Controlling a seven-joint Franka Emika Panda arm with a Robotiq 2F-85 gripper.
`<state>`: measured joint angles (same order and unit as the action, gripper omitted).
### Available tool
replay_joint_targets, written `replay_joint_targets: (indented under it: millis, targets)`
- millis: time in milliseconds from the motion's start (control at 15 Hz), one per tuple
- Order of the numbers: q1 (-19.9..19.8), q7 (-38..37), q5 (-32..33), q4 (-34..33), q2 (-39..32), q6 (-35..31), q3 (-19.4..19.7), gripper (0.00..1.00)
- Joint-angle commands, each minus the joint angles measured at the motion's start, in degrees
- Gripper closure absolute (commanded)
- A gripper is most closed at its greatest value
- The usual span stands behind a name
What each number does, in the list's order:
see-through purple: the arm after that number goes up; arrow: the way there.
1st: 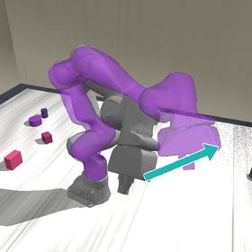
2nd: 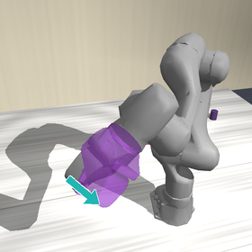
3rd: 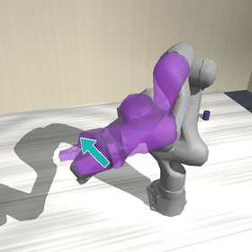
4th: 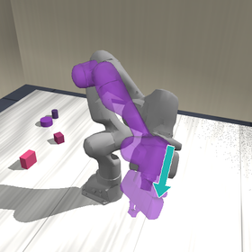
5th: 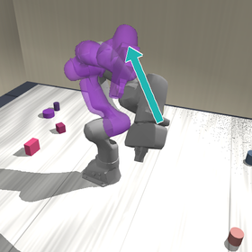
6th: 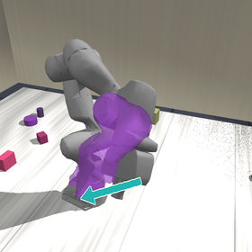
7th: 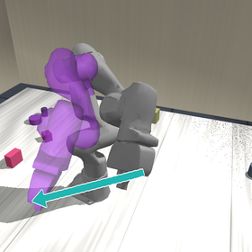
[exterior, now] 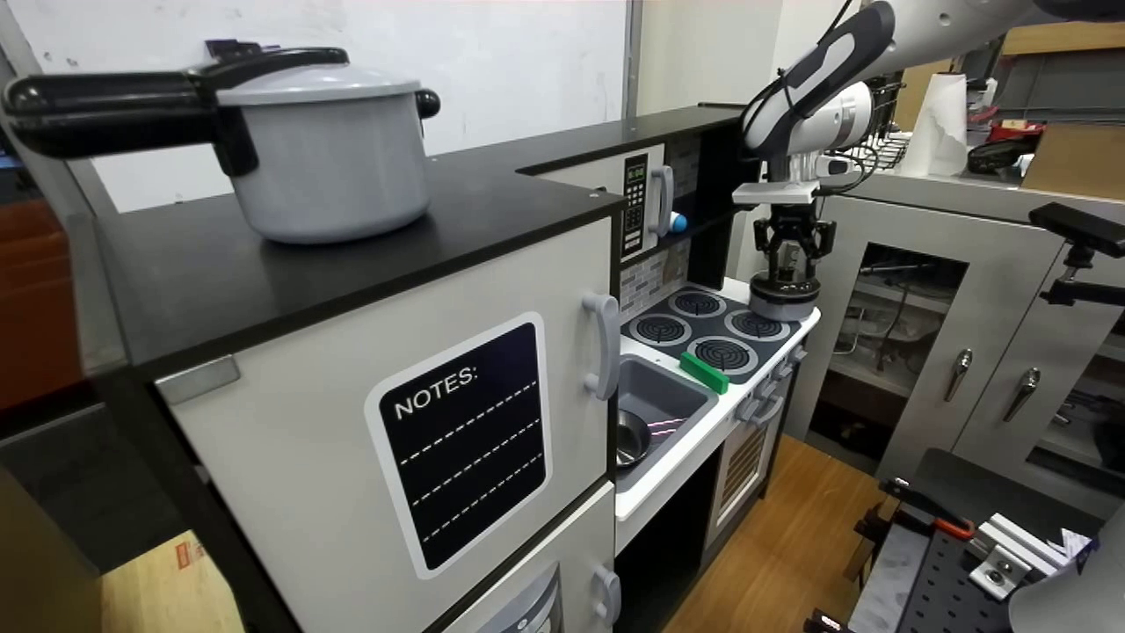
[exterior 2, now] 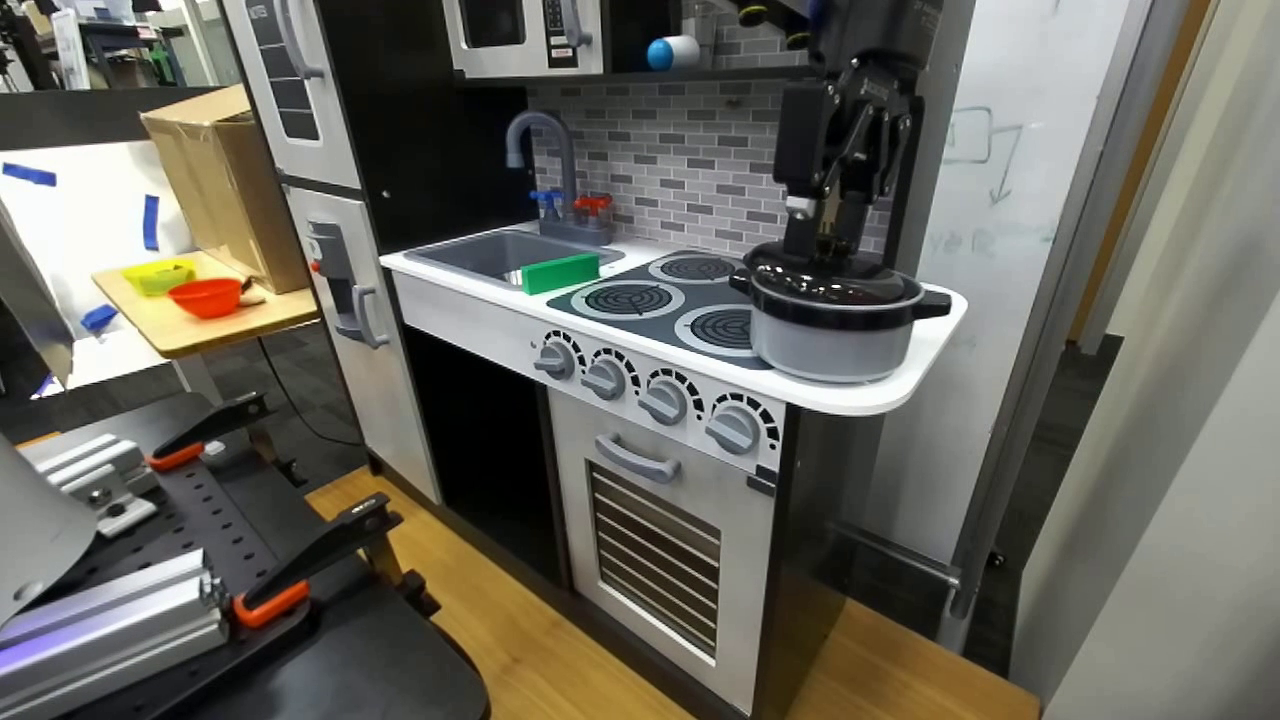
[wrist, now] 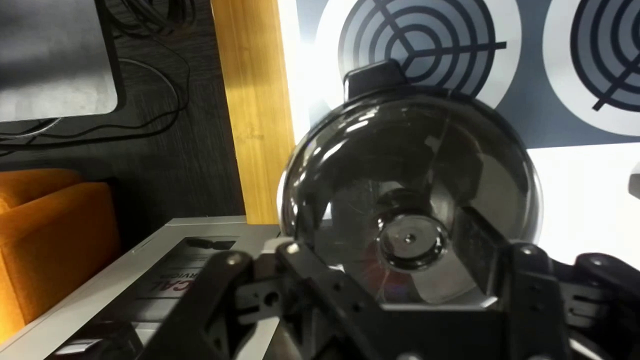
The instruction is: Remove the lid from the grey pot on the right side of the stove
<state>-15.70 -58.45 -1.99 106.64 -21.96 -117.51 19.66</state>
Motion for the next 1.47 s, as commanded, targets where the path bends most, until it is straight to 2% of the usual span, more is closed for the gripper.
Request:
replay_joint_targets:
  millis: [0,333,933,1200,1400]
  targets:
    - [-0.4,1.1,-0.2,-1.6,-0.9,0.4,0.0,0.58]
    - [-0.2,1.2,0.1,-1.1,-0.2,0.2,0.0,0.92]
    - [1.1,0.9,1.6,1.0,5.4,-0.8,0.0,0.92]
    - [3.0,1.0,4.6,5.7,11.4,-0.8,-1.0,0.92]
    - [4.9,1.4,5.8,11.2,16.3,-0.3,-3.1,0.92]
